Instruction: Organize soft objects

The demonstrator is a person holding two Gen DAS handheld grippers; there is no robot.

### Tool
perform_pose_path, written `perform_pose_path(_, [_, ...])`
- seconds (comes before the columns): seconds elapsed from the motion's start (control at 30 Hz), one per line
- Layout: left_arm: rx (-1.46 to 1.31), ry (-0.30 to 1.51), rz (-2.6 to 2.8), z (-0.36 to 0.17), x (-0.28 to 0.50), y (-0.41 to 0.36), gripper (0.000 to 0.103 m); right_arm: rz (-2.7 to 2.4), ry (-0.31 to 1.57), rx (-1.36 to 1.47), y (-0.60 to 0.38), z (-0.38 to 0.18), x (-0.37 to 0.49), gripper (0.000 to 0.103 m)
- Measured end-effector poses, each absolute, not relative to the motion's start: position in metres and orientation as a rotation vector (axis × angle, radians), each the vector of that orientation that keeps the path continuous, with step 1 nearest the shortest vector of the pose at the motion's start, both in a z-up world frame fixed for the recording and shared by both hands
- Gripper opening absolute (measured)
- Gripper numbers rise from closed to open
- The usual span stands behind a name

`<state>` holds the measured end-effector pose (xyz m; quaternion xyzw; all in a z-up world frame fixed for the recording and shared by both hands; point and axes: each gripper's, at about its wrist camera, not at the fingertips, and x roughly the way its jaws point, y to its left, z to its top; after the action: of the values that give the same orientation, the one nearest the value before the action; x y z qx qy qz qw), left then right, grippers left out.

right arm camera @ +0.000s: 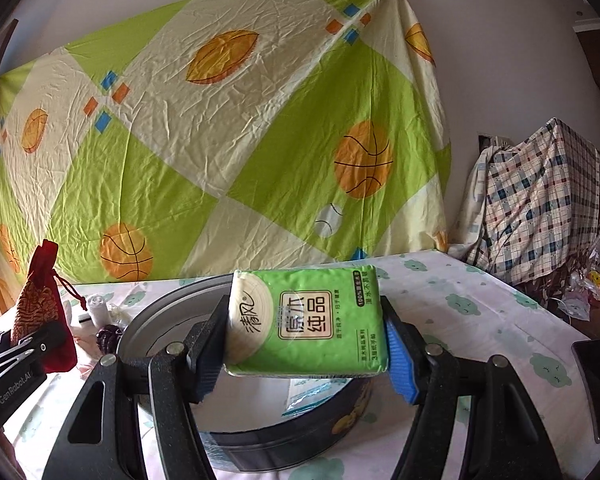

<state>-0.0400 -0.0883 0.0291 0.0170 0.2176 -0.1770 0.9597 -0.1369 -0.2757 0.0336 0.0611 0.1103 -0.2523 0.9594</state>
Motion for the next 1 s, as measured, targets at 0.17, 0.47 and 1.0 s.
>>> perform_pose_path(0.17, [0.041, 0.446, -0.397, 0.031, -0.041, -0.107, 0.036, -0.535, 0.223, 0.132, -0.292, 0.037, -0.137, 0.070])
perform_pose_path(0.47, [0.061, 0.443, -0.445, 0.034, -0.041, -0.137, 0.036, -0.558, 0.223, 0.107, -0.307, 0.045, -0.128, 0.070])
perform_pose_path(1.0, [0.079, 0.478, -0.491, 0.026, -0.022, -0.188, 0.036, -0.627, 0.281, 0.119, -0.342, 0.039, -0.083, 0.070])
